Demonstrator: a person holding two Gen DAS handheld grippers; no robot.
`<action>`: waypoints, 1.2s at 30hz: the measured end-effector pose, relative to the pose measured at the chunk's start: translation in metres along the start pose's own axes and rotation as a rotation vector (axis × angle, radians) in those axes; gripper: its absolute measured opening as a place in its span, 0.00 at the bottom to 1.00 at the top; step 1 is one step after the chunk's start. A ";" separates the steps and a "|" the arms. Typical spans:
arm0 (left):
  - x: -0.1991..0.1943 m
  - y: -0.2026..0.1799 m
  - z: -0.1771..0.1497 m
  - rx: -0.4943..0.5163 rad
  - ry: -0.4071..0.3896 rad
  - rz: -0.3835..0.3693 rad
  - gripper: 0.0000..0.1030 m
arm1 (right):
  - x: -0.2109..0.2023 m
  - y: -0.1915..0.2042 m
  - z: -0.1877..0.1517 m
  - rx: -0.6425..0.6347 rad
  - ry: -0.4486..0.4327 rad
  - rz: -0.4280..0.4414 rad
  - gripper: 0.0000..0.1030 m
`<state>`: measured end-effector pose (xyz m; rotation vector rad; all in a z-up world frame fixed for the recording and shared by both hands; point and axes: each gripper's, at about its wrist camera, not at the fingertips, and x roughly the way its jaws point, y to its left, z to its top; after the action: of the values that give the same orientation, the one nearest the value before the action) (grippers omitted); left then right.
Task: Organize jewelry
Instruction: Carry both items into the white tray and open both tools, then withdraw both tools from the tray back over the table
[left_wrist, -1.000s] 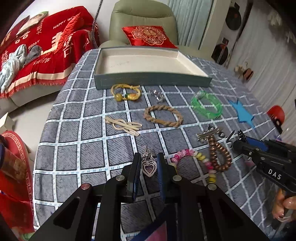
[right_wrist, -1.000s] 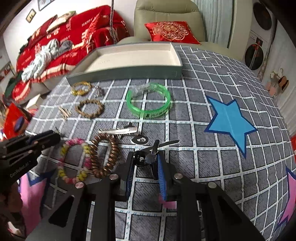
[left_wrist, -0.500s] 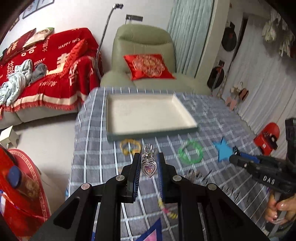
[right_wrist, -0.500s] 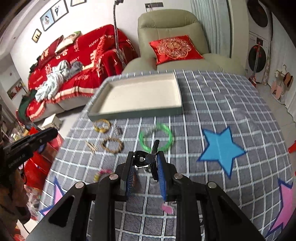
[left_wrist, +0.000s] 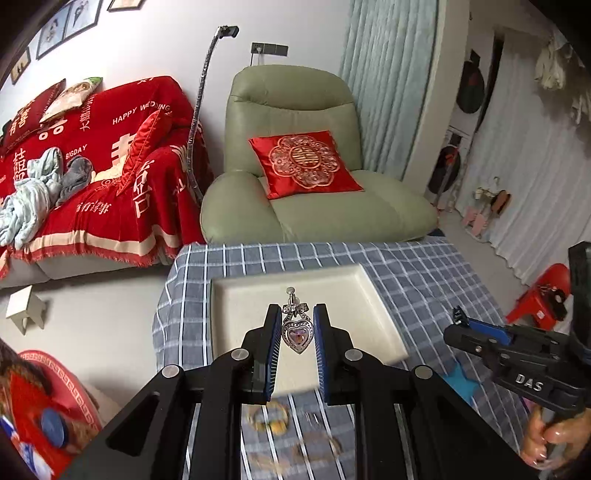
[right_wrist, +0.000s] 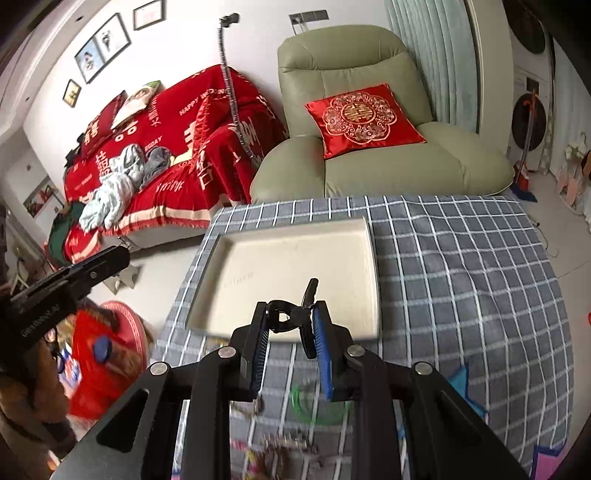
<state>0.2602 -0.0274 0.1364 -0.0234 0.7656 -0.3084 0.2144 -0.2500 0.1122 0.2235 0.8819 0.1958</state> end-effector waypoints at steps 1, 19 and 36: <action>0.014 0.003 0.005 -0.013 0.010 -0.008 0.33 | 0.011 -0.003 0.009 0.015 0.011 0.006 0.25; 0.188 0.026 -0.059 0.025 0.205 0.143 0.33 | 0.199 -0.033 0.001 0.043 0.207 -0.064 0.25; 0.193 0.014 -0.074 0.083 0.219 0.207 0.33 | 0.191 -0.035 -0.005 0.100 0.174 -0.021 0.61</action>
<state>0.3438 -0.0621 -0.0502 0.1690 0.9636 -0.1466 0.3312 -0.2339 -0.0417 0.2938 1.0677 0.1532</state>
